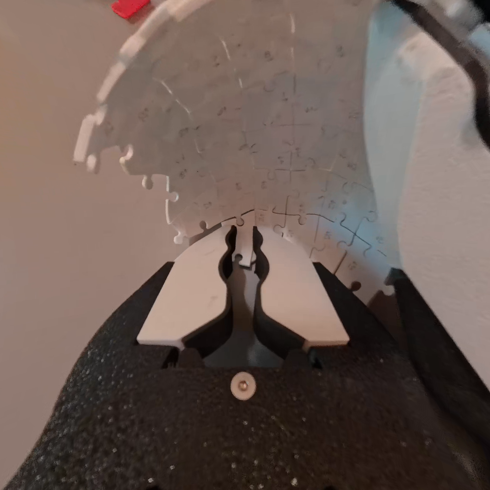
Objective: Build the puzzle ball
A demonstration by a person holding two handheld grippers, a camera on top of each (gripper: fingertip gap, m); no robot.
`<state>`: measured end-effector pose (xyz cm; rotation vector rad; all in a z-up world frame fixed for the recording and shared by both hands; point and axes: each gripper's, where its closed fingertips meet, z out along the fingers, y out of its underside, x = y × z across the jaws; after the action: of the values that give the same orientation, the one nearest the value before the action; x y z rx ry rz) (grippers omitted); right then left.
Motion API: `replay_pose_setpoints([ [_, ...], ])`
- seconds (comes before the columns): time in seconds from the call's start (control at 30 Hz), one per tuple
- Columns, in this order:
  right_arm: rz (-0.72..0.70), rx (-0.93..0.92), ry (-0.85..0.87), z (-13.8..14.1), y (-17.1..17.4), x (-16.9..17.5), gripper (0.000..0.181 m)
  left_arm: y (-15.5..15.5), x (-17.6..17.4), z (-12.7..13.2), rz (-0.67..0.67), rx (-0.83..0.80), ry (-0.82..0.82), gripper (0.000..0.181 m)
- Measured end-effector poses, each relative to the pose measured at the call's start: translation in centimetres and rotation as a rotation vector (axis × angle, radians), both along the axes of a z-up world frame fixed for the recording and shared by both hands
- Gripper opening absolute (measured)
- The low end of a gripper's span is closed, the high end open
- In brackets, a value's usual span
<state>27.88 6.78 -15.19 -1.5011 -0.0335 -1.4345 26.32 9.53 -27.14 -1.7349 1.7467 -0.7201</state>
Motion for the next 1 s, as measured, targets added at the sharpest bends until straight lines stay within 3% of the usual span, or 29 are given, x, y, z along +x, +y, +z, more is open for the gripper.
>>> replay_pose_setpoints([
  [0.3, -0.002, 0.008, 0.004, 0.1, -0.1, 0.1, 0.006, -0.2, -0.2, 0.9, -0.007, -0.105, -0.058, 0.019],
  [0.47, -0.002, 0.004, -0.004, 0.1, 0.0, 0.1, 0.006, 1.0, -0.9, 1.7, -0.073, -0.011, -0.081, 0.004],
  [0.6, -0.008, 0.003, -0.004, 0.2, -0.1, 0.2, 0.006, 2.3, -1.9, 1.1, -0.109, 0.063, -0.008, 0.0],
  [0.77, -0.011, -0.003, -0.011, 0.2, 0.0, 0.2, 0.006, 3.0, -2.5, 0.0, -0.058, -0.001, 0.043, 0.011],
  [1.0, -0.013, -0.015, -0.024, 0.2, 0.1, 0.1, 0.006, 2.7, -1.5, -0.4, -0.046, -0.061, 0.038, 0.011],
])
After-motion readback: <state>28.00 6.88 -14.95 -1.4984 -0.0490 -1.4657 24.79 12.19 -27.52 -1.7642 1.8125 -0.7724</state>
